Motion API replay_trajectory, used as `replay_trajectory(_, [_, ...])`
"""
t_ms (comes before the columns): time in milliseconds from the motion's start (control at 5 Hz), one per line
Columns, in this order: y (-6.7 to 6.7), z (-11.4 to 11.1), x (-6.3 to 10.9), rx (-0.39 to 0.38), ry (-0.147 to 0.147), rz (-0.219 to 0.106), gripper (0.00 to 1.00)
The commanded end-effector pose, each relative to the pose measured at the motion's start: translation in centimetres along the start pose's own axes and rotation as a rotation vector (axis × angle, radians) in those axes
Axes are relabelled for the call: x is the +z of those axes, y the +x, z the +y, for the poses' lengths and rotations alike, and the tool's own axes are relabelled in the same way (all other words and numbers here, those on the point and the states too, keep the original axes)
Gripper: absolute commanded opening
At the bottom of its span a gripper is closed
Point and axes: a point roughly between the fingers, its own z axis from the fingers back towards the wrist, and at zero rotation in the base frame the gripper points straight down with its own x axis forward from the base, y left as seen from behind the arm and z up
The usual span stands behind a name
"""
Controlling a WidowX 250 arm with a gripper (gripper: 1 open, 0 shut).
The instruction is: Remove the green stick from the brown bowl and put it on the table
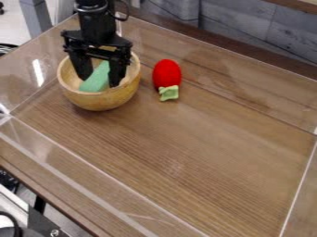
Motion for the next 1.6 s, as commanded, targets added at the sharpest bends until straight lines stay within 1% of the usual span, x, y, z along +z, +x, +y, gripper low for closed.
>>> replay_trajectory(0, [2.1,1.4,1.6,0.05,0.015,-0.05,1.0])
replay_trajectory(200, [3.2,2.1,1.7,0.078,0.018,-0.046,1.0])
replay_trajectory(600, [4.1,4.0,0.4,0.047,0.024,-0.031,1.0])
replay_trajectory(1000, [5.8,4.3,0.0,0.133,0.006,-0.015,1.0])
replay_trajectory(1400, [6.5,5.3,-0.4,0.085,-0.003,0.003,1.0])
